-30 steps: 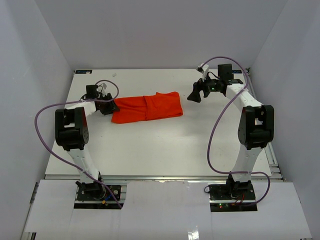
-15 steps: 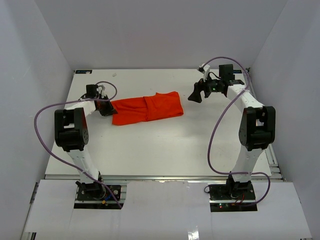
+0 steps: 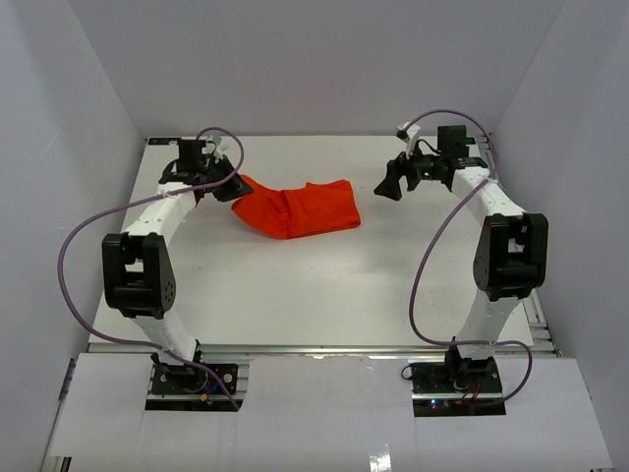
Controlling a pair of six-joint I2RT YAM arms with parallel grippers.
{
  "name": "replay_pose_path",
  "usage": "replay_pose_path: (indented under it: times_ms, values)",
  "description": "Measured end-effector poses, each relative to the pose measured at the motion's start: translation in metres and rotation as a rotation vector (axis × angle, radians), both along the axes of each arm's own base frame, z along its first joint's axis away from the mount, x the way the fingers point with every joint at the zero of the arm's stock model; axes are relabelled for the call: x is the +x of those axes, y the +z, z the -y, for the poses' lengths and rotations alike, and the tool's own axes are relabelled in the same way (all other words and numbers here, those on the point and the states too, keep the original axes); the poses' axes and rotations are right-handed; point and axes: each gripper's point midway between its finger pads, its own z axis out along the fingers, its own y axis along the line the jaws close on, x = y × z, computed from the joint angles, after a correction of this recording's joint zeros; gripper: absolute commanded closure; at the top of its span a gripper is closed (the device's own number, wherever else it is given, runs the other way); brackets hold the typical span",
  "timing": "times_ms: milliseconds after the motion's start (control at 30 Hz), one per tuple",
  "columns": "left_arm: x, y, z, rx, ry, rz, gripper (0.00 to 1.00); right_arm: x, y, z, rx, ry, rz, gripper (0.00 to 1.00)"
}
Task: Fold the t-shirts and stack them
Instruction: Fold the tshirt
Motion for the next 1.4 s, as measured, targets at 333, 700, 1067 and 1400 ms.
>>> replay_pose_path:
  times_ms: [333,700,1067,1400]
  values:
    - [0.020,0.029,0.094,-0.067,-0.141,0.024,0.92,-0.004,0.001,0.004,0.004,-0.009,0.013,0.00]
    - [0.029,-0.002,0.167,-0.081,-0.227,-0.049,0.92,-0.012,-0.010,0.009,0.003,-0.021,-0.007,0.00]
    - [0.033,-0.030,0.198,-0.069,-0.235,-0.104,0.92,-0.017,-0.022,0.011,0.001,-0.025,-0.027,0.00]
    - [0.039,-0.047,0.216,-0.090,-0.212,-0.148,0.90,-0.020,-0.028,0.012,0.001,-0.027,-0.042,0.00]
